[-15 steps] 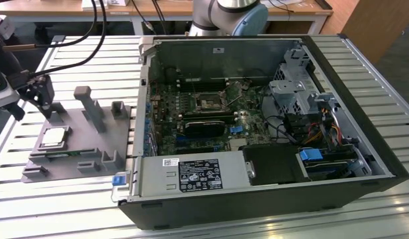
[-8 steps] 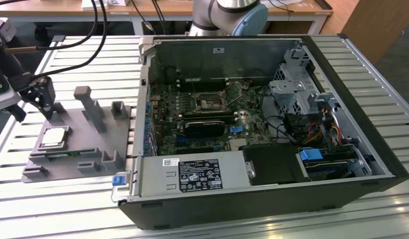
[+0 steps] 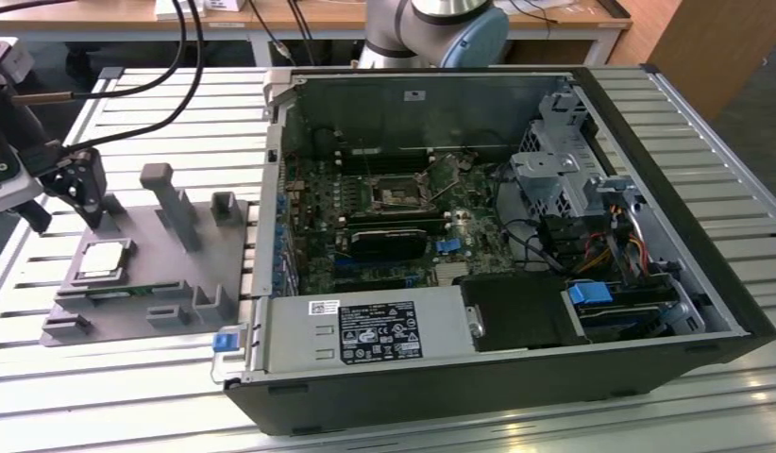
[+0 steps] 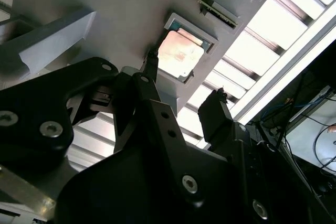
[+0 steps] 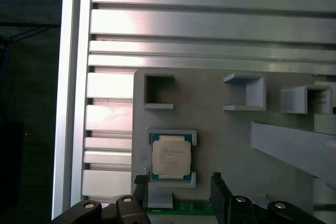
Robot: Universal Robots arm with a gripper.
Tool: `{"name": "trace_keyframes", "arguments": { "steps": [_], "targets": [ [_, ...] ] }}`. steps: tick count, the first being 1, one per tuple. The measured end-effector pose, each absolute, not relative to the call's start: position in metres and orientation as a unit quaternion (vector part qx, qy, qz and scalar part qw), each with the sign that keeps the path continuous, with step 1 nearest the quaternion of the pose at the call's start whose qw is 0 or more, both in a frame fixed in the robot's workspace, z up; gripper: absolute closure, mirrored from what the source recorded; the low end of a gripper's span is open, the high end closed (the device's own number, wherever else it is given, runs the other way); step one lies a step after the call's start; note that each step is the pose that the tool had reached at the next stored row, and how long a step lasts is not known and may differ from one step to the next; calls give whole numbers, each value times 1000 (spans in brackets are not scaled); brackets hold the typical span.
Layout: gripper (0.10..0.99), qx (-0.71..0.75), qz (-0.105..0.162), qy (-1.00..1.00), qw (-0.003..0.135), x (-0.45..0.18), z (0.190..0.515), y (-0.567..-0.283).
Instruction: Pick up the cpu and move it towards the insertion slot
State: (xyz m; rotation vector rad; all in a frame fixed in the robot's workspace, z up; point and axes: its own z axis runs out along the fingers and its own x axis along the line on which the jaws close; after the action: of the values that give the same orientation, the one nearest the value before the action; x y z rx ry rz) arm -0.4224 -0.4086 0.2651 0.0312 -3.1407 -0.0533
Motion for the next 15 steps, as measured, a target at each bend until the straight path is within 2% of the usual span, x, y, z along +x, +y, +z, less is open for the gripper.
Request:
{"name": "trace_keyframes", "arguments": {
  "steps": [15],
  "targets": [
    [498, 10, -17, -1000, 0, -422, 258, -409]
  ]
}}
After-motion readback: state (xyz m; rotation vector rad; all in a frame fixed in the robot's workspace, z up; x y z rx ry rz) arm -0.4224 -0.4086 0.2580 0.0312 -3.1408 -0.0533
